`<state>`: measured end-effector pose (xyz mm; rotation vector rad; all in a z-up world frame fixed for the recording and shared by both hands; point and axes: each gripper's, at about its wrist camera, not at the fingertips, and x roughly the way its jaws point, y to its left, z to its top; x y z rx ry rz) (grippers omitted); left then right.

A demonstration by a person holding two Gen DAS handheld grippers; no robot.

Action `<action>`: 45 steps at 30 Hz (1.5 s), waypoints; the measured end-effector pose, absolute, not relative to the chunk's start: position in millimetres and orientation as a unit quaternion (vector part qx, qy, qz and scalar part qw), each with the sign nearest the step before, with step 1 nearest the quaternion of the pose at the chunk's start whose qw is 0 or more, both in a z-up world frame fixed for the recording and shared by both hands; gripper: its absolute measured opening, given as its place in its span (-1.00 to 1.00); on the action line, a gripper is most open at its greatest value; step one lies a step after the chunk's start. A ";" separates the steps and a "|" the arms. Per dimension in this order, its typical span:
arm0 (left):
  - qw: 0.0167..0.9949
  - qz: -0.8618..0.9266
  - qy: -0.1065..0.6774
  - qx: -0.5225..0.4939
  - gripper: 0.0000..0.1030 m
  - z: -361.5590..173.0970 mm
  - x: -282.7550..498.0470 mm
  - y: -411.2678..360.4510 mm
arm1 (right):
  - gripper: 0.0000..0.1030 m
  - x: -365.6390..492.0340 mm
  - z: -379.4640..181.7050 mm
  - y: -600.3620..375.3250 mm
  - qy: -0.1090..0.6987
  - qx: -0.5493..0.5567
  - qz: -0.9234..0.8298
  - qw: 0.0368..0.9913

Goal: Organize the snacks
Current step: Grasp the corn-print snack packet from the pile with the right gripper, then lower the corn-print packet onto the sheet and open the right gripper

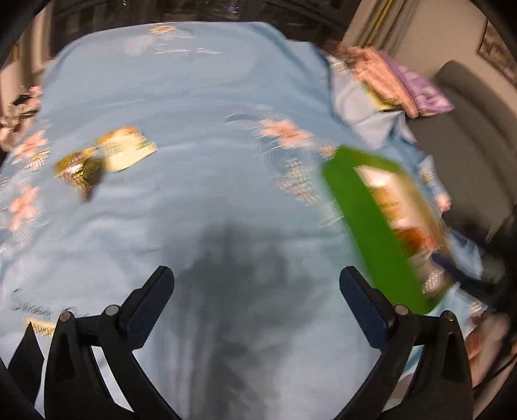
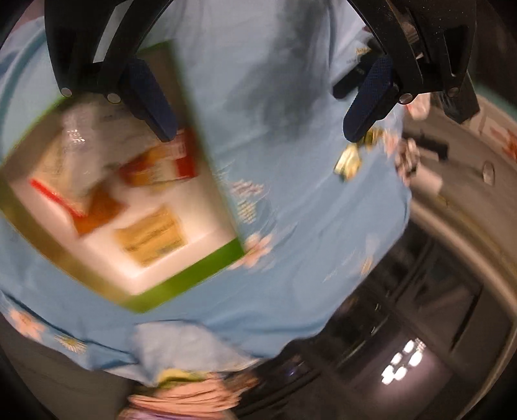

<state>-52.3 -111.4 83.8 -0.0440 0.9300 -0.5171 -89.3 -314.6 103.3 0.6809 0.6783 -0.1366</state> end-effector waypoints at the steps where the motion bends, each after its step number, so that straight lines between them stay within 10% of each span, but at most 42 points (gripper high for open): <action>1: 0.865 -0.239 0.441 -0.022 0.99 74.8 -55.7 -94.6 | 0.99 -78.5 104.7 -298.1 0.331 0.313 -0.046 0.889; 20: 0.865 -0.099 0.487 -0.070 0.99 26.7 -30.0 36.4 | 0.99 126.5 116.4 -116.3 0.438 0.079 0.036 0.895; 34: 0.856 -0.068 0.511 -0.044 0.99 12.9 -8.0 60.1 | 0.98 275.9 29.6 -91.0 0.534 0.112 0.008 0.838; 36: 0.856 -0.071 0.510 -0.037 0.99 13.1 -11.2 57.9 | 0.73 279.9 19.3 -84.1 0.543 0.079 0.001 0.836; 38: 0.856 -0.068 0.512 -0.017 0.99 10.9 -12.8 53.2 | -0.07 277.3 15.1 -81.5 0.540 0.056 -0.007 0.840; 45: 0.859 -0.065 0.508 0.014 0.99 6.5 -13.4 40.2 | -0.30 218.3 32.6 -107.0 0.511 0.116 0.046 0.851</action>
